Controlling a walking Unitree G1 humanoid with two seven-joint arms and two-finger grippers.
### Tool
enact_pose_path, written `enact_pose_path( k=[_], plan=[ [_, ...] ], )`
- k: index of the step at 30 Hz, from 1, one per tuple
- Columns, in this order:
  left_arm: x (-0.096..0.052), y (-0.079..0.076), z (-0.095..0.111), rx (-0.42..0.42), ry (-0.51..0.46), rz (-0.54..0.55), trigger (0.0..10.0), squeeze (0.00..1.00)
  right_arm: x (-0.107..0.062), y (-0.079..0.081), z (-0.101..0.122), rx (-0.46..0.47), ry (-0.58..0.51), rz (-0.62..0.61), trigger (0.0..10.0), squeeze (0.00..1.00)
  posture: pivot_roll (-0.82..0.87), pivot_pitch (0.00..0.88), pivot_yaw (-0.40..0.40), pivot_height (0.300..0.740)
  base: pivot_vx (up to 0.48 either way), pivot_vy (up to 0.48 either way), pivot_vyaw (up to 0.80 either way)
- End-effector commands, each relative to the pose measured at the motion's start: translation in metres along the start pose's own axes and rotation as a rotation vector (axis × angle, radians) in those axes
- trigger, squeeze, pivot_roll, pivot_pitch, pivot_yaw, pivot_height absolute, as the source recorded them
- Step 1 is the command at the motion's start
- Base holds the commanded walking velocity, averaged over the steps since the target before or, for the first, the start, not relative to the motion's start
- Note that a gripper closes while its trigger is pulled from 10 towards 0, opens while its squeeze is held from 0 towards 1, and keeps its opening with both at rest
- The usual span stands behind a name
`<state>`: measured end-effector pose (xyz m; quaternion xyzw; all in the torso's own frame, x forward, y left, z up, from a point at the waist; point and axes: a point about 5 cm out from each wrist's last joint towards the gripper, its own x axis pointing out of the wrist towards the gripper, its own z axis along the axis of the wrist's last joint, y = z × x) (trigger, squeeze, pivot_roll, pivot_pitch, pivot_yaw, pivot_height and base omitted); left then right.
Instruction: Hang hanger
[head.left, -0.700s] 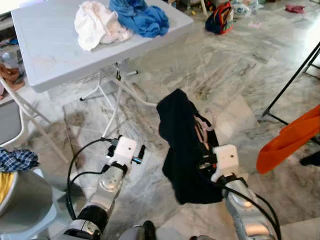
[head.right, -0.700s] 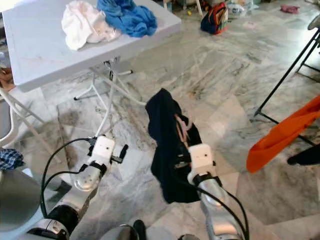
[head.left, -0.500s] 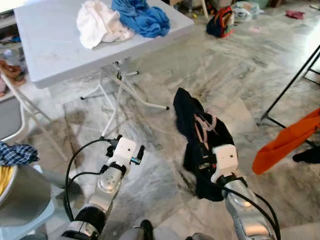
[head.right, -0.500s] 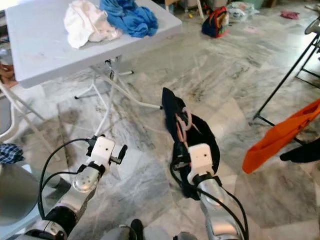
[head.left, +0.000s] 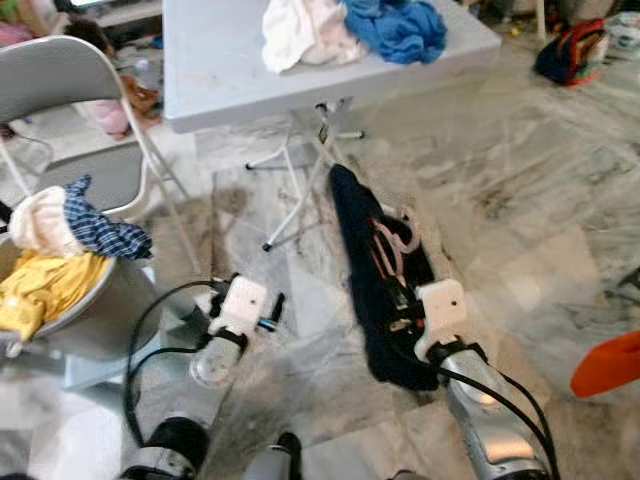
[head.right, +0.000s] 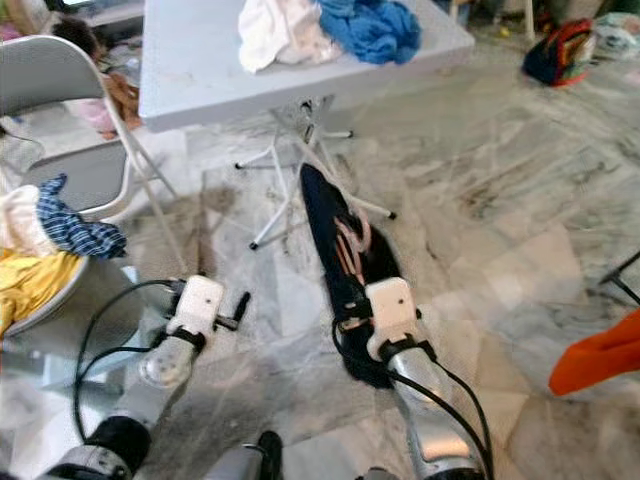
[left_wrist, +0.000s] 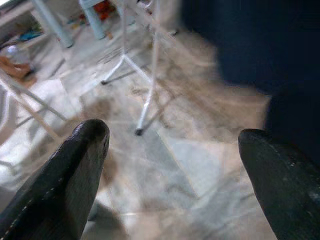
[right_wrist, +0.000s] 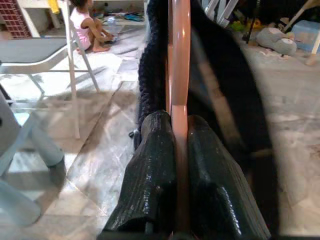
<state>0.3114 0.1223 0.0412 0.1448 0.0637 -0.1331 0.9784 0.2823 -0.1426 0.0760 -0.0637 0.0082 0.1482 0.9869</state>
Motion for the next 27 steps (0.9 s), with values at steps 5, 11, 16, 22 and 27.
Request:
enact_pose_path(
  k=[5, 11, 16, 22, 27],
  plan=[
    [0.000, 0.005, 0.002, -0.004, -0.011, -0.019, 10.0, 0.00, 0.001, -0.001, 0.007, 0.009, -0.042, -0.018, 10.0, 0.00, 0.00, 0.194, 0.048, 0.740, 0.000, 0.000, 0.00],
    [0.006, 0.005, 0.024, -0.063, -0.121, -0.099, 10.0, 0.00, 0.000, 0.000, 0.007, -0.013, -0.027, 0.010, 10.0, 0.00, 0.00, 0.204, 0.043, 0.740, 0.000, 0.000, 0.00],
    [0.008, -0.004, 0.040, -0.115, -0.187, -0.216, 10.0, 0.00, -0.002, -0.001, 0.003, -0.036, 0.002, 0.031, 10.0, 0.00, 0.00, 0.207, 0.040, 0.740, 0.000, 0.000, 0.00],
    [0.007, -0.013, 0.049, -0.171, -0.218, -0.330, 10.0, 0.00, 0.000, -0.007, 0.006, -0.058, 0.000, 0.023, 10.0, 0.00, 0.00, 0.210, 0.041, 0.740, 0.000, 0.000, 0.00],
    [0.012, -0.016, 0.057, -0.234, -0.228, -0.364, 10.0, 0.00, 0.001, -0.003, 0.012, -0.055, -0.017, 0.043, 10.0, 0.00, -0.01, 0.219, 0.042, 0.740, 0.000, 0.000, 0.00]
  ],
)
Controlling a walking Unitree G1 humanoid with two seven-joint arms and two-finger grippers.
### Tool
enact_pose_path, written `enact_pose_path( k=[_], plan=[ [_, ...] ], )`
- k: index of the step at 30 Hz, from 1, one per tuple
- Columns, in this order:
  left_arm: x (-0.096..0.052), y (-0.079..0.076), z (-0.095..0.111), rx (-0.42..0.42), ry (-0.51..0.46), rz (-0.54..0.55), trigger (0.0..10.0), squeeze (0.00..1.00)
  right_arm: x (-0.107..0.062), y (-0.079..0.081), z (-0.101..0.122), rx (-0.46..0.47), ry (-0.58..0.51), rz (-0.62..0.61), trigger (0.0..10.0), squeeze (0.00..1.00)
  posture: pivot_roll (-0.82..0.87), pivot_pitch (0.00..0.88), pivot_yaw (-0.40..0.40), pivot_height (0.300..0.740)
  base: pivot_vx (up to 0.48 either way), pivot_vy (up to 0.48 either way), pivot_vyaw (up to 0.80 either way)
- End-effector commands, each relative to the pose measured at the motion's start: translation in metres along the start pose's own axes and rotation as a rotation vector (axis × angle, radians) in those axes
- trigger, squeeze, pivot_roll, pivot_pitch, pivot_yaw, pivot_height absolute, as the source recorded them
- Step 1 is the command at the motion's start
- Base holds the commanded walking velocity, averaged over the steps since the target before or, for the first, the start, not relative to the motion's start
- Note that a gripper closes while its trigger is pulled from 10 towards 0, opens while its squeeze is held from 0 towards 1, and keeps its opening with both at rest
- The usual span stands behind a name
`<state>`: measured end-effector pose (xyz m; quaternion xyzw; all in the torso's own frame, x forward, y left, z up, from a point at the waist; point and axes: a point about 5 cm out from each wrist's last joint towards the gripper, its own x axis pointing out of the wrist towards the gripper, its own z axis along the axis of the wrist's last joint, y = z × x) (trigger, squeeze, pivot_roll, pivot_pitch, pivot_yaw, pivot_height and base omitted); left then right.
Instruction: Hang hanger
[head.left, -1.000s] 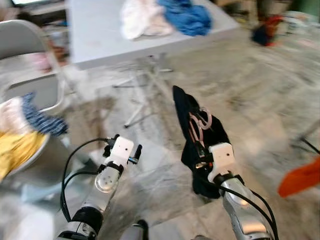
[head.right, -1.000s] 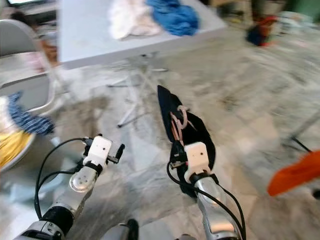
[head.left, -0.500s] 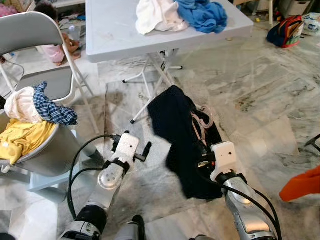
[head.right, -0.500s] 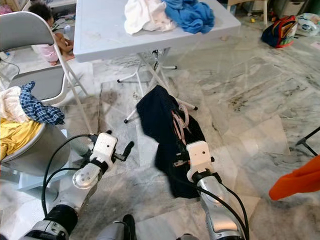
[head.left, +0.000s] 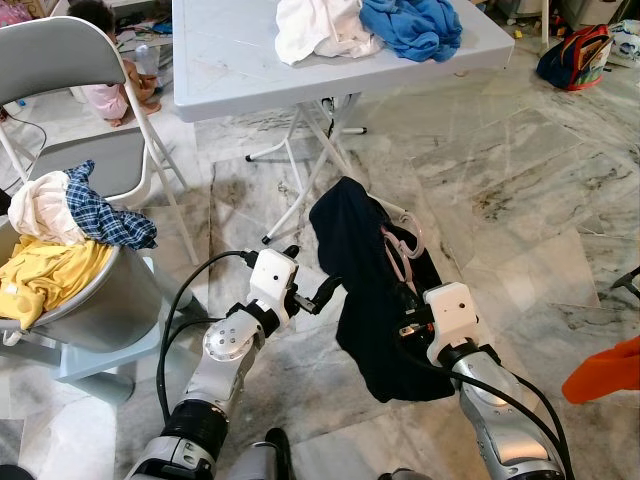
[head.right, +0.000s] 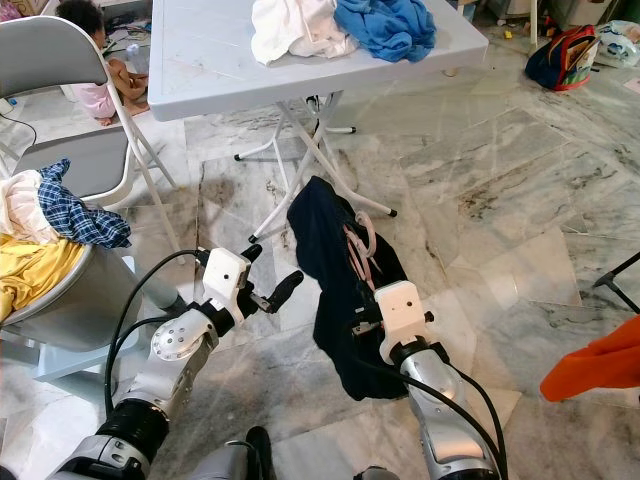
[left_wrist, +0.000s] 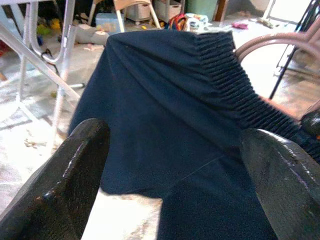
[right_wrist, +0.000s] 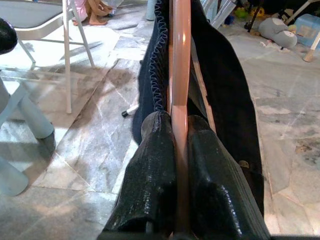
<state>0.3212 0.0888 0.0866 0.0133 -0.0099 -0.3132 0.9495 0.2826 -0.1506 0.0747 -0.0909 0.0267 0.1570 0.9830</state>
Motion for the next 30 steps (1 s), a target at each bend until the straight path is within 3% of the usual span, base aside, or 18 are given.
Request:
enact_pose_path(
  k=[1, 4, 16, 28, 29, 30],
  plan=[
    [0.003, 0.001, 0.004, -0.039, -0.008, -0.007, 10.0, 0.00, 0.002, 0.005, 0.015, -0.006, -0.061, 0.028, 10.0, 0.00, -0.01, 0.221, 0.043, 0.740, 0.000, 0.000, 0.00],
    [0.008, 0.001, 0.008, -0.096, -0.023, -0.016, 10.0, 0.00, 0.000, 0.007, 0.017, 0.007, -0.064, 0.048, 10.0, 0.00, -0.01, 0.226, 0.045, 0.740, 0.000, 0.000, 0.00],
    [0.025, -0.019, 0.015, -0.125, -0.030, -0.117, 10.0, 0.00, -0.020, 0.021, 0.020, 0.027, -0.024, 0.290, 10.0, 0.00, -0.03, 0.228, 0.065, 0.740, 0.000, 0.000, 0.00],
    [0.021, -0.013, 0.010, -0.108, -0.003, -0.106, 9.6, 0.00, -0.019, 0.015, 0.026, 0.031, -0.025, 0.275, 10.0, 0.00, -0.03, 0.228, 0.072, 0.740, 0.000, 0.000, 0.00],
    [0.020, -0.012, 0.008, -0.109, 0.004, -0.106, 4.4, 0.00, -0.019, 0.014, 0.030, 0.059, -0.037, 0.280, 10.0, 0.00, -0.03, 0.228, 0.072, 0.740, 0.000, 0.000, 0.00],
    [0.020, -0.012, 0.008, -0.109, 0.004, -0.106, 4.4, 0.00, -0.019, 0.014, 0.030, 0.059, -0.037, 0.280, 10.0, 0.00, -0.03, 0.228, 0.072, 0.740, 0.000, 0.000, 0.00]
  ],
)
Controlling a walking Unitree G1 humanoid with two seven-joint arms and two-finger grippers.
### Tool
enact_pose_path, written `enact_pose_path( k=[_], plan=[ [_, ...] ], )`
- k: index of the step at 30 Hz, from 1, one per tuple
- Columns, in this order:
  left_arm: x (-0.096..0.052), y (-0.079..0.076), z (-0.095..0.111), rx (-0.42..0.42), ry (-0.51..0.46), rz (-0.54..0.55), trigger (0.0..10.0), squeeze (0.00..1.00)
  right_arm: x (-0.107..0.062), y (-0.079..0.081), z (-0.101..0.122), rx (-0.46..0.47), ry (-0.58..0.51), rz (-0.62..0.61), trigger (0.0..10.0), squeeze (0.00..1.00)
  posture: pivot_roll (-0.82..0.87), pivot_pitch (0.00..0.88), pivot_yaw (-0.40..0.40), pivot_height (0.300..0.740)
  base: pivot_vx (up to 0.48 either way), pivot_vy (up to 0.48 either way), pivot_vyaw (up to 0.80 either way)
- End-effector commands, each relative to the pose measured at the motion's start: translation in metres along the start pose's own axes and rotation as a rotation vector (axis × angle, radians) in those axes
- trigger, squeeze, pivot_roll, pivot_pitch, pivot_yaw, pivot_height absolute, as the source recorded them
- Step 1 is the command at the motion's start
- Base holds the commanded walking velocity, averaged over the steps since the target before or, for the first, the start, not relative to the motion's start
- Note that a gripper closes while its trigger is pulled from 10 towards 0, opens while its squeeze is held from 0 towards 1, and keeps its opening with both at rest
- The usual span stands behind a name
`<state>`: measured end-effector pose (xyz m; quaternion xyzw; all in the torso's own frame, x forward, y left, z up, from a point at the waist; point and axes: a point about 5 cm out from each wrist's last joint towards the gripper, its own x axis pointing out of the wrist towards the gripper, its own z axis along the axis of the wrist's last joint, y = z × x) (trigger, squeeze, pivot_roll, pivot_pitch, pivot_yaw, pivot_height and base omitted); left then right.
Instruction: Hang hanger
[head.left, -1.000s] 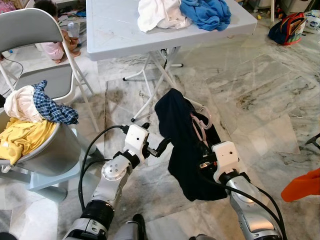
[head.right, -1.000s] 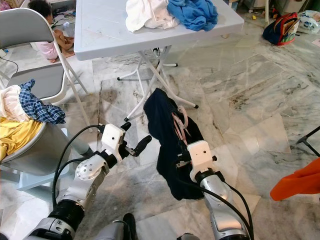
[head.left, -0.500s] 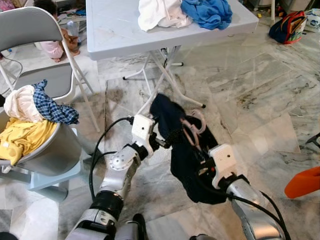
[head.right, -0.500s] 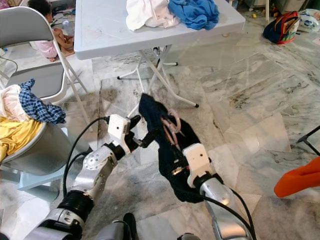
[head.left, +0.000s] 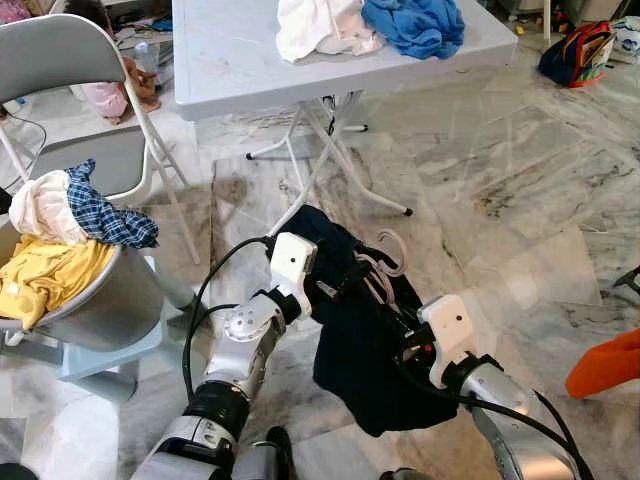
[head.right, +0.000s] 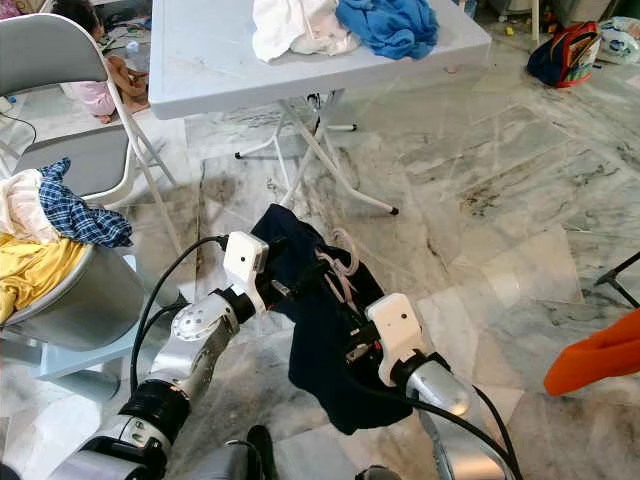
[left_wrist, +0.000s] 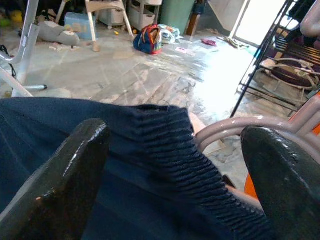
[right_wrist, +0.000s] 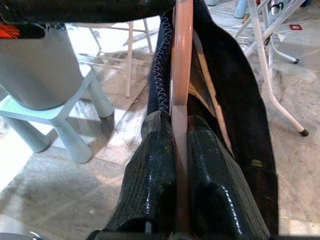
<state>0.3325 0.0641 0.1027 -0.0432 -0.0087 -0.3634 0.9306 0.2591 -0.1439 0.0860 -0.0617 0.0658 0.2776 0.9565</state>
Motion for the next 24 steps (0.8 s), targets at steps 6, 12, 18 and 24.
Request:
enact_pose_path(
  k=[6, 12, 18, 24],
  plan=[
    [-0.004, 0.002, -0.010, 0.009, 0.053, 0.009, 10.0, 0.00, 0.000, -0.006, 0.029, 0.006, -0.115, 0.013, 10.0, 0.00, -0.03, 0.223, 0.074, 0.740, 0.000, 0.000, 0.00],
    [-0.003, 0.002, -0.010, 0.011, 0.053, 0.012, 10.0, 0.00, 0.002, -0.003, 0.031, 0.012, -0.113, 0.036, 10.0, 0.00, -0.03, 0.218, 0.077, 0.740, 0.000, 0.000, 0.00],
    [0.002, 0.005, -0.004, 0.012, 0.032, 0.028, 10.0, 0.00, 0.000, 0.000, 0.031, 0.020, -0.108, 0.052, 10.0, 0.00, -0.03, 0.214, 0.082, 0.740, 0.000, 0.000, 0.00],
    [-0.001, 0.012, -0.006, 0.014, 0.048, 0.054, 0.0, 0.00, -0.002, 0.000, 0.031, 0.021, -0.105, 0.051, 10.0, 0.00, -0.04, 0.213, 0.088, 0.740, 0.000, 0.000, 0.00]
  ],
)
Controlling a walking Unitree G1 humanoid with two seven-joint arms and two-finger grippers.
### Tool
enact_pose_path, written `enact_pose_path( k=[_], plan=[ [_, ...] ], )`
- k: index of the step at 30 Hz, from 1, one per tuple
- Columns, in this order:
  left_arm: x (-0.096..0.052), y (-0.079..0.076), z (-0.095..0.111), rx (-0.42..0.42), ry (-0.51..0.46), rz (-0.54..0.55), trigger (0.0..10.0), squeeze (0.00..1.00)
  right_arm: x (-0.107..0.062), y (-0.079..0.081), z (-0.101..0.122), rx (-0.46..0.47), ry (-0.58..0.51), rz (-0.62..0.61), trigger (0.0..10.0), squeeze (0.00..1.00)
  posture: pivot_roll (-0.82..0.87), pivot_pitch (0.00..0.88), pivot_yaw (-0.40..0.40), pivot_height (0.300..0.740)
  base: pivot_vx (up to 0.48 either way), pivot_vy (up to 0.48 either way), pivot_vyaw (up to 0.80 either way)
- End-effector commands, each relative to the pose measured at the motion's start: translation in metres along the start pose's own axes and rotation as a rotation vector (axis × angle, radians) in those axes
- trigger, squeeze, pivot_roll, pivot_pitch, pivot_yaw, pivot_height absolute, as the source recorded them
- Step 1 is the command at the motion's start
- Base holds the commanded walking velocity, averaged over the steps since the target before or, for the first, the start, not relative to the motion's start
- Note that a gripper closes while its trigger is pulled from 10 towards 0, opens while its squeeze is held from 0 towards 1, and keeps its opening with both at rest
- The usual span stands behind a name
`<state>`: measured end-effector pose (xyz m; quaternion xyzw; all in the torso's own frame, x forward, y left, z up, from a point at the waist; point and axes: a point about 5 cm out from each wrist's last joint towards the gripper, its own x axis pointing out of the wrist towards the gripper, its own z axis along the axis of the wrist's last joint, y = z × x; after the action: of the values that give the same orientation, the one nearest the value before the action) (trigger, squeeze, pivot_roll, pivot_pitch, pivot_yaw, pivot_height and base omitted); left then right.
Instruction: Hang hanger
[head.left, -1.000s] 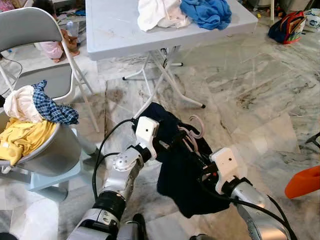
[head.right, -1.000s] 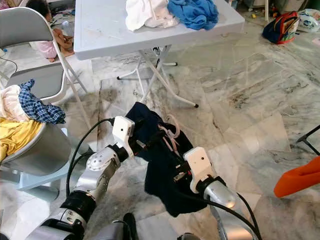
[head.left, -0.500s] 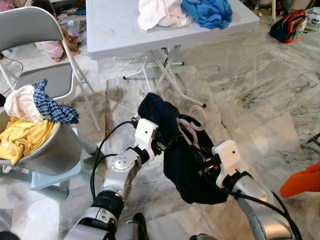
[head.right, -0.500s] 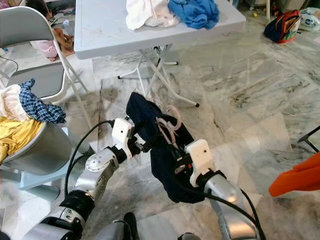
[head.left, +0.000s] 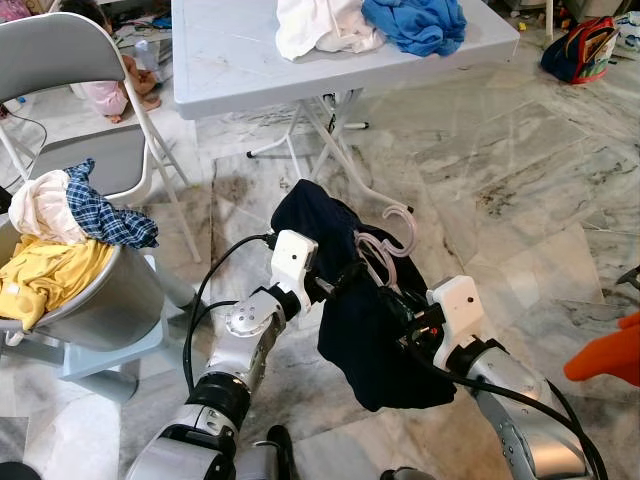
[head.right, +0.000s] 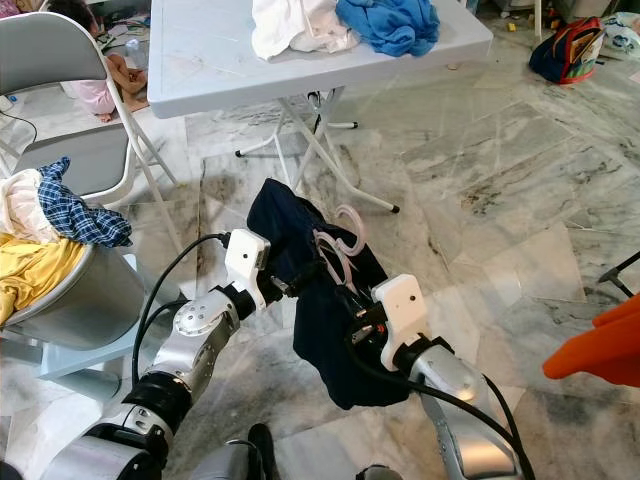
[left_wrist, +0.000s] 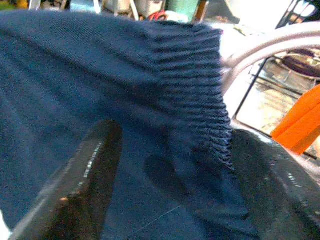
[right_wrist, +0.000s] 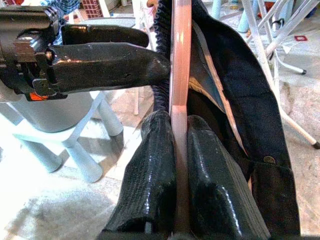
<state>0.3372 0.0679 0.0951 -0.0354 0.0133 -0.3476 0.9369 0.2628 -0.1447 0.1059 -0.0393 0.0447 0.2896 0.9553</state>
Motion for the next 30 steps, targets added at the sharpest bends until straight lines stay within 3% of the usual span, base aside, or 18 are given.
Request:
enact_pose_path(
  k=[1, 14, 30],
  plan=[
    [-0.002, 0.006, 0.001, 0.013, 0.002, 0.019, 0.0, 0.00, -0.001, 0.005, 0.011, -0.008, -0.050, 0.027, 10.0, 0.00, -0.04, 0.213, 0.088, 0.740, 0.000, 0.000, 0.00],
    [-0.003, 0.016, 0.005, 0.044, -0.008, 0.070, 0.0, 0.00, -0.002, 0.008, 0.011, -0.005, -0.042, 0.050, 10.0, 0.00, -0.04, 0.205, 0.087, 0.740, 0.000, 0.000, 0.00],
    [-0.007, 0.035, 0.009, 0.105, 0.002, 0.209, 0.0, 0.00, -0.007, 0.020, 0.002, -0.019, 0.016, 0.123, 10.0, 0.00, -0.04, 0.216, 0.087, 0.740, 0.000, 0.000, 0.00]
  ],
)
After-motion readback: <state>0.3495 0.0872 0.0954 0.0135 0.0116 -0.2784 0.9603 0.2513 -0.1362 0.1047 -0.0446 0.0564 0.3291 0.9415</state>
